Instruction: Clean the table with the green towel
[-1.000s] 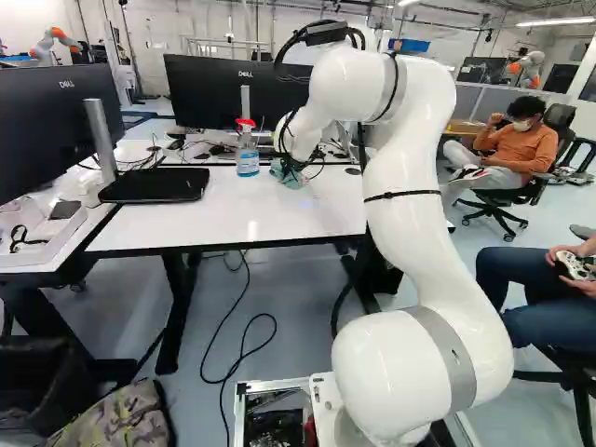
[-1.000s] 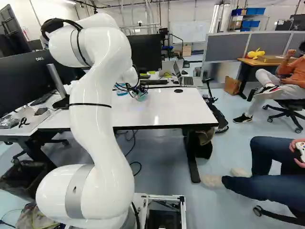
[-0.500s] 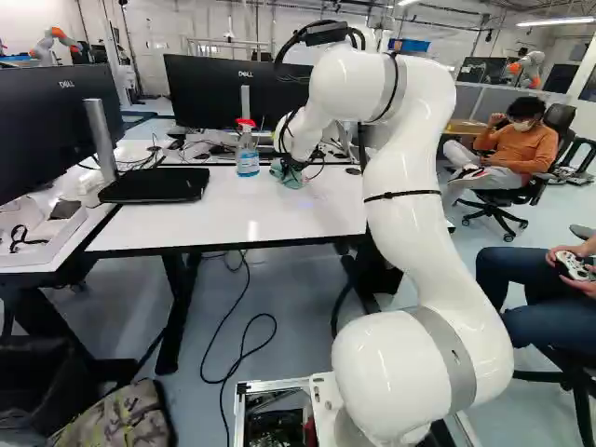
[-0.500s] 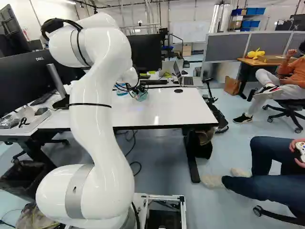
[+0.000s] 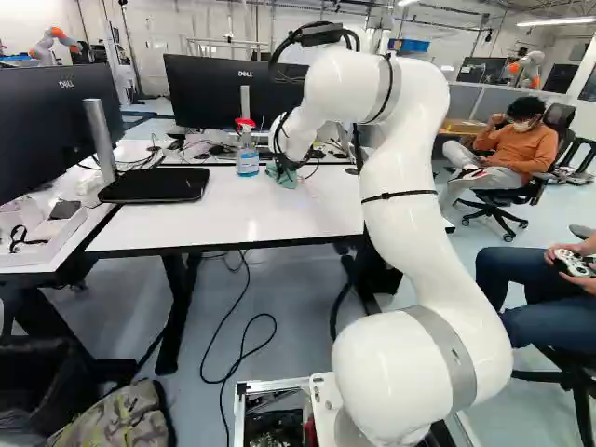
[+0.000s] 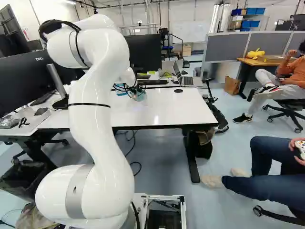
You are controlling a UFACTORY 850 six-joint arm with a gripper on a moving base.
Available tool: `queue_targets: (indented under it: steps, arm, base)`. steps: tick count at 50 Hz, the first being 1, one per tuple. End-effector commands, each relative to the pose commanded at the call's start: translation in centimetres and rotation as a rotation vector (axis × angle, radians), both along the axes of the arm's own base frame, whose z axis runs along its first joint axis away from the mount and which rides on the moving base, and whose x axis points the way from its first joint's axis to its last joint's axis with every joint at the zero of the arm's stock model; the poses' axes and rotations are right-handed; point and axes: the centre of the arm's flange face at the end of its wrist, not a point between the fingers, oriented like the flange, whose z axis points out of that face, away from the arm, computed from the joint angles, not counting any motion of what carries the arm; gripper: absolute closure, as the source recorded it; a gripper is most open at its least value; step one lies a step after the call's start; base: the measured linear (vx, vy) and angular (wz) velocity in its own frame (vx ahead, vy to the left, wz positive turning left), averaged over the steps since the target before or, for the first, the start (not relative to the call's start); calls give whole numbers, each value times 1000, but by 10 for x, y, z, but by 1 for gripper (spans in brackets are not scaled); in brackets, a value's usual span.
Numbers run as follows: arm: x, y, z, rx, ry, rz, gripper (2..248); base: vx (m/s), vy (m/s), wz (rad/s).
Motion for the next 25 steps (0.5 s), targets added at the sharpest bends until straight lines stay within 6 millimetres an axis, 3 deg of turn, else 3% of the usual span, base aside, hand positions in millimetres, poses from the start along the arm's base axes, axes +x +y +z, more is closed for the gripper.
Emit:
queue_targets:
  steps: [15, 25]
  arm:
    - [-24, 6, 3, -3, 22, 12, 194]
    - [-37, -1, 5, -5, 35, 5, 194]
  base:
    - [0, 0, 0]
    - [0, 0, 0]
